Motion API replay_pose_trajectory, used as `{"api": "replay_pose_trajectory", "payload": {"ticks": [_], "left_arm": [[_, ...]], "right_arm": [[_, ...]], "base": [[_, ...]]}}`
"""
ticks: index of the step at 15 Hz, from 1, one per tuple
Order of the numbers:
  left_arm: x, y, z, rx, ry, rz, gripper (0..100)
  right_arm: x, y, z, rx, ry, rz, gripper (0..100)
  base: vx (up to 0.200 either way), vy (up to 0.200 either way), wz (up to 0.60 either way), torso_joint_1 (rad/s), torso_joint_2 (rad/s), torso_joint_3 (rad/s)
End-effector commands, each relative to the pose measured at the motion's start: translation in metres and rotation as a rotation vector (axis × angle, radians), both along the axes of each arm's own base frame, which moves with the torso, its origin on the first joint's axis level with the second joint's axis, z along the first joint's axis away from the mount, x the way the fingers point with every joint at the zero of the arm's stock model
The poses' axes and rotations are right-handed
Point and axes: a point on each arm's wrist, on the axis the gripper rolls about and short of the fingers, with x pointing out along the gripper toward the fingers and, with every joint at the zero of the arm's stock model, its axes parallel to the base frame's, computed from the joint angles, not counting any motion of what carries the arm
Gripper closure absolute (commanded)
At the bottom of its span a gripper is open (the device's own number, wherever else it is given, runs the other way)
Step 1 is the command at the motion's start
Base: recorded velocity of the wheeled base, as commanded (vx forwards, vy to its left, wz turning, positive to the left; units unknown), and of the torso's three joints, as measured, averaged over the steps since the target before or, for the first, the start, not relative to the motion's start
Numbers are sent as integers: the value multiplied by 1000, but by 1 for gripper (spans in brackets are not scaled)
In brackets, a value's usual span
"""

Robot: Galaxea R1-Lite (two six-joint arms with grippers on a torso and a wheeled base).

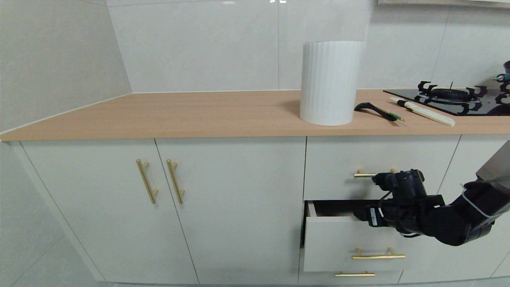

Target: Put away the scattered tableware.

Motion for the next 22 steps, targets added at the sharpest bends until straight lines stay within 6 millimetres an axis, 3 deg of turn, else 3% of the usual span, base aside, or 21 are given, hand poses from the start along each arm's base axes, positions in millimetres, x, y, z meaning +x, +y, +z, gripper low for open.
{"api": "replay_pose_trajectory", "payload": {"ticks": [1, 7, 11, 22], "left_arm": [[0, 0, 0, 0, 1, 0, 0], [0, 0, 0, 0, 1, 0, 0], [0, 0, 0, 0, 1, 0, 0], [0, 0, 0, 0, -1, 0, 0]], "right_arm": [[-2, 0, -2, -7, 22, 1, 0], [-15, -1, 19, -11, 61, 15, 0], [-36, 6, 34, -39, 162, 55, 0], [-68, 11, 41, -159, 476, 140, 0]], "base": [[0, 0, 0, 0, 0, 0], [0, 0, 0, 0, 0, 0], [0, 0, 0, 0, 0, 0], [0, 0, 0, 0, 0, 0]]}}
